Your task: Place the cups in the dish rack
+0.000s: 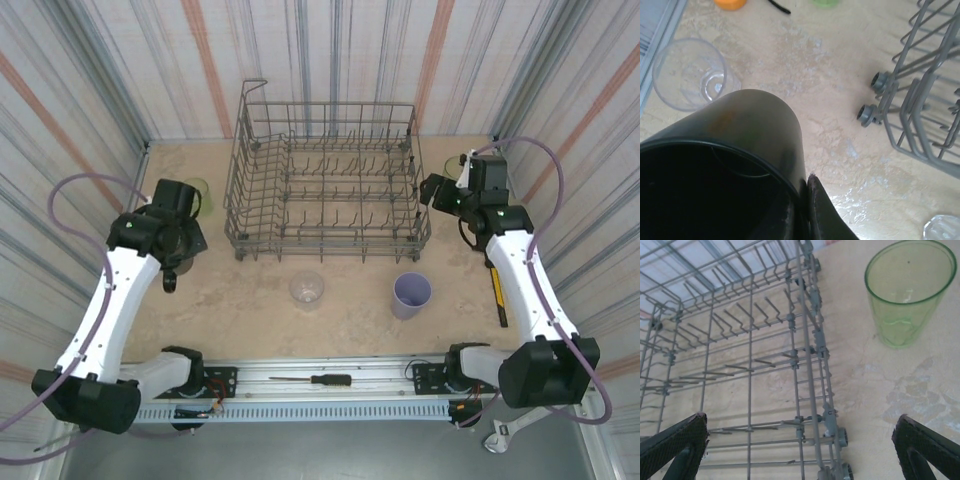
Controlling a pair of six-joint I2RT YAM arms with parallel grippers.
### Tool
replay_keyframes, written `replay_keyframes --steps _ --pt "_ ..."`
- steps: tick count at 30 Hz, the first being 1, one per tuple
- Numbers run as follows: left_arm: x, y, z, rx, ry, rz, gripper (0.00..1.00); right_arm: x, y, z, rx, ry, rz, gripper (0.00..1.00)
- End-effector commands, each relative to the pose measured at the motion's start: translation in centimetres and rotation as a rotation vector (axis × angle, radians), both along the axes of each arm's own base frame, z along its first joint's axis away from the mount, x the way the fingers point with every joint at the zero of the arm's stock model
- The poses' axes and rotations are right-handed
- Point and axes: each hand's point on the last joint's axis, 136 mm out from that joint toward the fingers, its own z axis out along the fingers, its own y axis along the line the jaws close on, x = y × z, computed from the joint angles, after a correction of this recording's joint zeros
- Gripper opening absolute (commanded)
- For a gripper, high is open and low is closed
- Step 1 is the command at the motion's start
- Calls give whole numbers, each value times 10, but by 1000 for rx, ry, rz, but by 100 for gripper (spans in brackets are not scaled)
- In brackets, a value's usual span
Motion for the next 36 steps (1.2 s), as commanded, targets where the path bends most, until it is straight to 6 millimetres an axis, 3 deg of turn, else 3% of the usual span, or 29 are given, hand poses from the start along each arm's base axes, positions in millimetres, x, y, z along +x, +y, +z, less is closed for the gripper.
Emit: replay_keyframes --steps 1,4,11,21,28,36 --pt "23 7 30 14 -98 -49 0 -2 19 -1 -34 43 95 99" --pt "35 11 40 -12 -130 -52 0 0 36 -3 -35 58 147 99" --pt "63 1 54 -74 -177 -112 0 6 76 1 -11 32 242 99" --pt "86 -6 73 -154 -250 -147 0 20 99 -1 54 -8 285 99" --pt "97 -13 104 -206 -343 -170 0 25 126 -10 58 36 402 99" --pt "111 -28 132 -320 -430 -228 0 23 144 -3 68 23 474 99"
